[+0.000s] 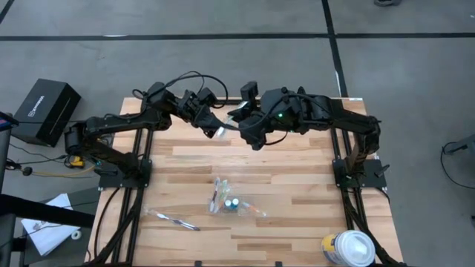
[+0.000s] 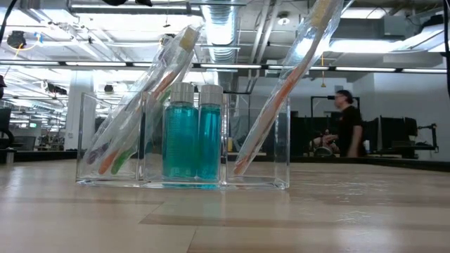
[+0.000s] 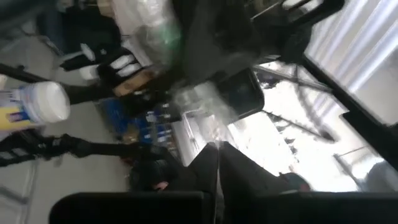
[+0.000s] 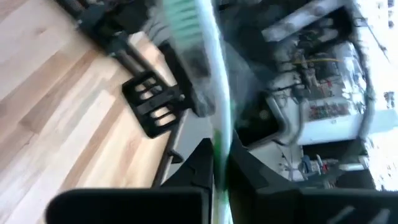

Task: Pick & Place toothbrushing station
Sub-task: Put the green toothbrush into the transparent organizer

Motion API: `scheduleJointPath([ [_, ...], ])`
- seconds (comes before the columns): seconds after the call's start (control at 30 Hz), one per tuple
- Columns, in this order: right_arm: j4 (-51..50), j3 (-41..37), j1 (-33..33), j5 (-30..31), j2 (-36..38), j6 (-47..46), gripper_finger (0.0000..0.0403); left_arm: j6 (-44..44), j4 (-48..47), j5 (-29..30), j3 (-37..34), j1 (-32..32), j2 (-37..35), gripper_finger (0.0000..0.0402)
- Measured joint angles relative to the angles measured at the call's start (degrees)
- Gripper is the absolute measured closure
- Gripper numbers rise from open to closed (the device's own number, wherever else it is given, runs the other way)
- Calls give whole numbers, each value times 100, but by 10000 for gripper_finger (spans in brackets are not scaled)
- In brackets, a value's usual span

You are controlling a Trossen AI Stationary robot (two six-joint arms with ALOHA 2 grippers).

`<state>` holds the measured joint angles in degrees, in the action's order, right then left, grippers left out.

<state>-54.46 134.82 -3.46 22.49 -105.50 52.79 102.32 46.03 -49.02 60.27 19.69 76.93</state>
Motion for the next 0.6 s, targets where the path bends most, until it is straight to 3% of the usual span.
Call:
scheduleJointPath([
  [0.23,33,17,56,186,100,-141,392,-43,103,-71,-4,242,15,378],
  [0.33,-66,17,167,32,214,-515,392,-285,93,-426,-11,398,17,366],
  [0.6,167,2,874,-1861,971,-3556,392,-1497,99,-644,-11,1053,-3,354],
])
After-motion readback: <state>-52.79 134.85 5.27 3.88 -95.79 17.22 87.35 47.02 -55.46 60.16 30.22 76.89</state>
